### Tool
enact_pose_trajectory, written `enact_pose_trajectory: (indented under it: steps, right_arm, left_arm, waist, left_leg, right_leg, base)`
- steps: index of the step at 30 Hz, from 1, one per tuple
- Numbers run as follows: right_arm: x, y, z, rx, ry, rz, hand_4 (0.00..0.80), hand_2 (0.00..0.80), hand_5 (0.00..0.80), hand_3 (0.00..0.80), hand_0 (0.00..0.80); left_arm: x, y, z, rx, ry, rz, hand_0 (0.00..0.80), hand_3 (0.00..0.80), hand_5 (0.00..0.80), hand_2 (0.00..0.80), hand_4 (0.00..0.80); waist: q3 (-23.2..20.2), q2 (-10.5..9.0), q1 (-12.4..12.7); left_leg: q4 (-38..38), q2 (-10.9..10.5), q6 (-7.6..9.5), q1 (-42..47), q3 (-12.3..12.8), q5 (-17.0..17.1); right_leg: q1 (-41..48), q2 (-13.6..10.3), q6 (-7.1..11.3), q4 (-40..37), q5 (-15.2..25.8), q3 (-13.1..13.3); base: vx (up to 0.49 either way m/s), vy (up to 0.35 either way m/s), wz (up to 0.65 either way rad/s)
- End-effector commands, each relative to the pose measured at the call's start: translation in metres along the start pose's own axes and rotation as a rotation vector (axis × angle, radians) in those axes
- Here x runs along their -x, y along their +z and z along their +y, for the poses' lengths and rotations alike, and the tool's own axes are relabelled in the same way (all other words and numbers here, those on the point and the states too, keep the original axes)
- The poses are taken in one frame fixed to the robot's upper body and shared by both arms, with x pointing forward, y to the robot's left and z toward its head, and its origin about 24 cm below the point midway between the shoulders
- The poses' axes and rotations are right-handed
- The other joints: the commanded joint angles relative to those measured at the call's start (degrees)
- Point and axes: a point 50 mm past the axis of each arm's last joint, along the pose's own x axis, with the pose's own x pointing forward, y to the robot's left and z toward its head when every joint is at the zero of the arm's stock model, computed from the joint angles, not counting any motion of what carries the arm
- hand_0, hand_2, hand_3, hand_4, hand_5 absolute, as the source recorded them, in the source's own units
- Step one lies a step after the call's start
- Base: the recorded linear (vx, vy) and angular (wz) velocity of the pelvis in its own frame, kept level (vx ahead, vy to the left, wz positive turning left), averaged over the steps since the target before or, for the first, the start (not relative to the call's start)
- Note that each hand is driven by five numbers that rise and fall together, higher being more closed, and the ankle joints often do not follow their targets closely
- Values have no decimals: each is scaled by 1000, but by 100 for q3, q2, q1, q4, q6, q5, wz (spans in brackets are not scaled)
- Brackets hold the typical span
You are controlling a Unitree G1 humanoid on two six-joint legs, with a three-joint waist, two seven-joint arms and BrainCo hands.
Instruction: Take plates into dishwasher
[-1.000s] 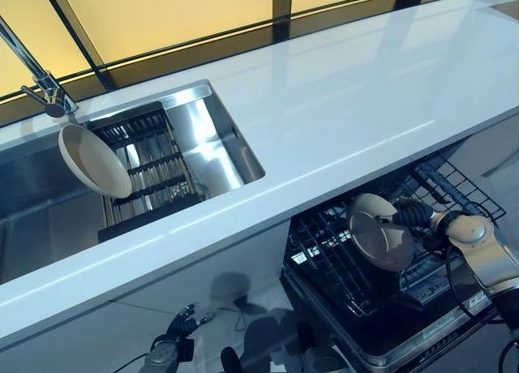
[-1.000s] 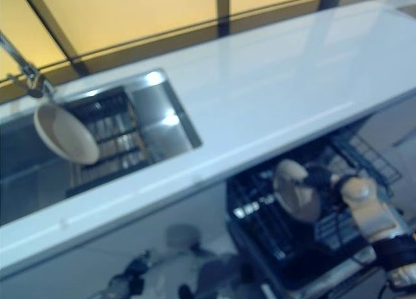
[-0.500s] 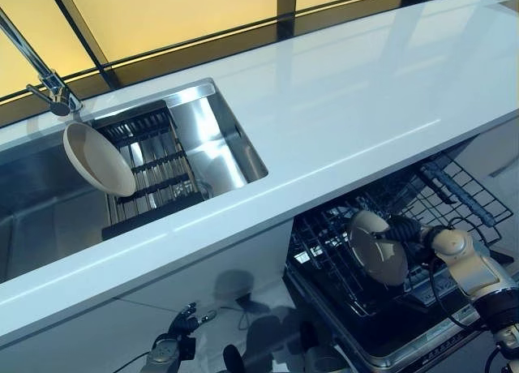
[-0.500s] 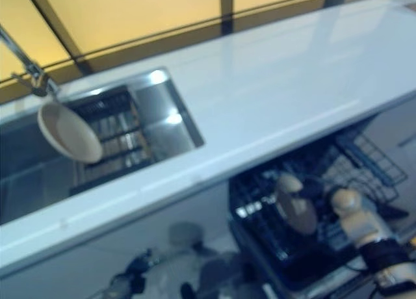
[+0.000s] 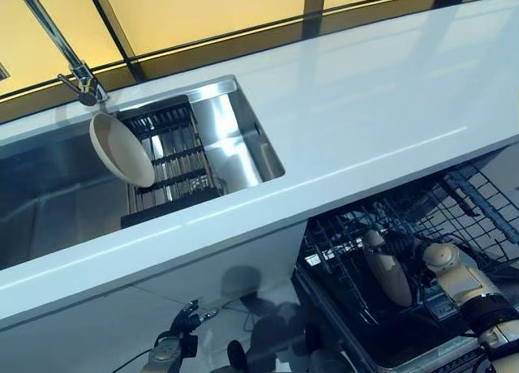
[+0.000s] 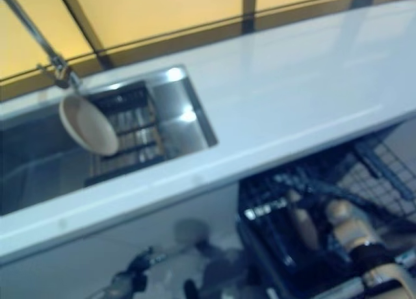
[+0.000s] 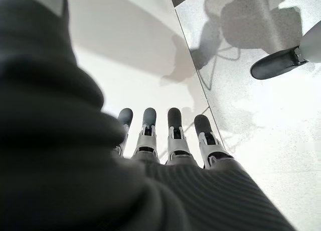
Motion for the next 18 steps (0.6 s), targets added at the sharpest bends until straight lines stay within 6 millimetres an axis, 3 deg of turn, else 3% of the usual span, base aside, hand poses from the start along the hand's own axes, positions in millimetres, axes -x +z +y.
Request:
enact_pose_trajectory:
  steps: [1, 14, 15, 16, 17, 18]
  right_arm:
    - [-15, 20, 5, 34, 8, -42, 800, 800, 800, 800, 800]
    - [-21, 12, 5, 75, 9, 25, 800, 800, 800, 800, 800]
    - [-20, 11, 4, 76, 5, 28, 690, 690, 690, 690, 690]
    - [-19, 9, 3, 66, -3, 28, 119, 119, 119, 119, 119]
    - [-18, 9, 3, 57, -4, 27, 0, 0, 0, 0, 0]
    - [-17, 9, 2, 48, -3, 24, 0, 0, 0, 0, 0]
  left_arm:
    - [-8, 26, 11, -26, 25, -81, 0, 0, 0, 0, 0]
    - [-10, 31, 9, -37, 15, -88, 0, 0, 0, 0, 0]
    - [-9, 30, 9, -37, 15, -87, 0, 0, 0, 0, 0]
    - [-9, 30, 9, -38, 16, -86, 0, 0, 0, 0, 0]
    - [-9, 30, 10, -37, 18, -85, 0, 0, 0, 0, 0]
    - [-9, 30, 10, -35, 20, -86, 0, 0, 0, 0, 0]
  waist:
    - [-67, -393, 233]
    - [-32, -396, 319]
    - [-33, -404, 319]
    - [-38, -416, 313]
    - [-39, -423, 310]
    - [-35, -434, 299]
  left_leg:
    - [-3, -196, 35, 259, -165, -526]
    - [-3, -194, 48, 237, -236, -514]
    - [-3, -192, 49, 238, -239, -513]
    - [-3, -183, 48, 239, -240, -514]
    - [-3, -182, 49, 240, -238, -513]
    - [-3, -181, 52, 241, -238, -513]
  right_leg:
    - [-259, -117, 277, 14, 211, -5]
    - [-255, -120, 275, 14, 215, -18]
    - [-254, -118, 276, 14, 216, -16]
    - [-258, -115, 282, 14, 220, -11]
    - [-258, -112, 283, 14, 221, -5]
    - [-260, -106, 282, 14, 220, 9]
  base:
    - [0, 0, 0]
    - [-2, -1, 1]
    - [0, 0, 0]
    - [0, 0, 0]
    - [0, 0, 0]
    - [0, 0, 0]
